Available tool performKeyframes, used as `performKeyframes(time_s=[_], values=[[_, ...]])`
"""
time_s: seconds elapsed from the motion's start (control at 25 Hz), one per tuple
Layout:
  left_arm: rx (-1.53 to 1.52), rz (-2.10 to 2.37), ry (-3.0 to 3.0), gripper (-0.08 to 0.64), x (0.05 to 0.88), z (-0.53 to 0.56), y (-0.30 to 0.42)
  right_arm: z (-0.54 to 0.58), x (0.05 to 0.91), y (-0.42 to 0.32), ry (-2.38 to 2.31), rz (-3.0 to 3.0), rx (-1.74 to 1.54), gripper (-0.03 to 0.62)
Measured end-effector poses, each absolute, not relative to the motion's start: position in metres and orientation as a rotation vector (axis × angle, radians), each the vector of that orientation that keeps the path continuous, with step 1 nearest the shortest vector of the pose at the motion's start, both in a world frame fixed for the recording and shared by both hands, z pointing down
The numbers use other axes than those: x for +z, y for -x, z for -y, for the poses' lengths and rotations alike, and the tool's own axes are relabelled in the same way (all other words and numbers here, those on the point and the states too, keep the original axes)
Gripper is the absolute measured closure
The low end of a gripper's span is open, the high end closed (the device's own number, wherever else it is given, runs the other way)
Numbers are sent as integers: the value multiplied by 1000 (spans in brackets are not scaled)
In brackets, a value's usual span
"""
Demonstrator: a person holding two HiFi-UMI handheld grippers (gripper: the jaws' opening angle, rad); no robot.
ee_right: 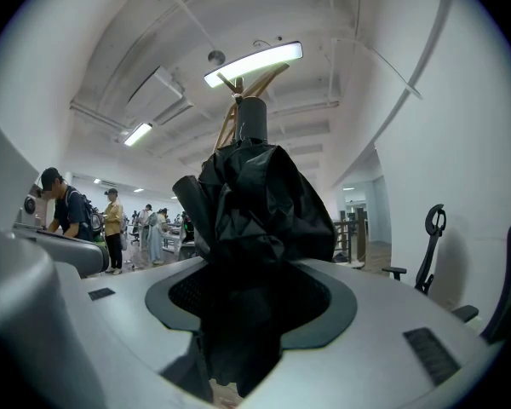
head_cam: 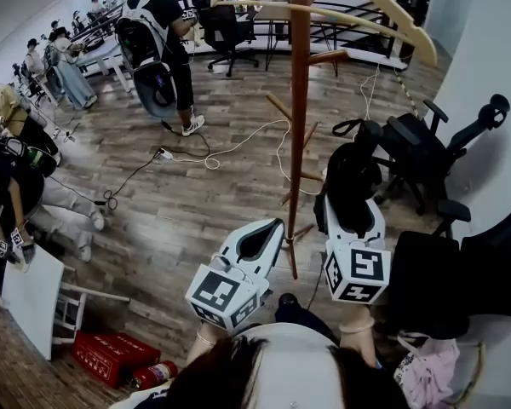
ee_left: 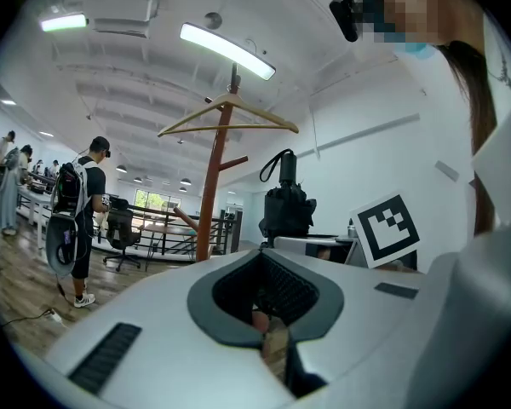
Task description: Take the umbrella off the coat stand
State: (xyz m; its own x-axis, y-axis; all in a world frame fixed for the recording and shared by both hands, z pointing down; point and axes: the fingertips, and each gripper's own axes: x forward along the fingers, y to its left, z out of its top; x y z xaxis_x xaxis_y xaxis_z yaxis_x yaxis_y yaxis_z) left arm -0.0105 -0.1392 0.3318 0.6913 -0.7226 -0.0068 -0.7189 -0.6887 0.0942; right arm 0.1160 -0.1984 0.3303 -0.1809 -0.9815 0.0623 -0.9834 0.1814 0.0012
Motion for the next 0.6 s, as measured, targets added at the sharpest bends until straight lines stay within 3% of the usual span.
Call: performKeyframes(time_s=[0.6], values=[[-57, 1189, -2805, 551, 341, 85, 29, 142, 336, -102, -2002, 2368, 67, 351]])
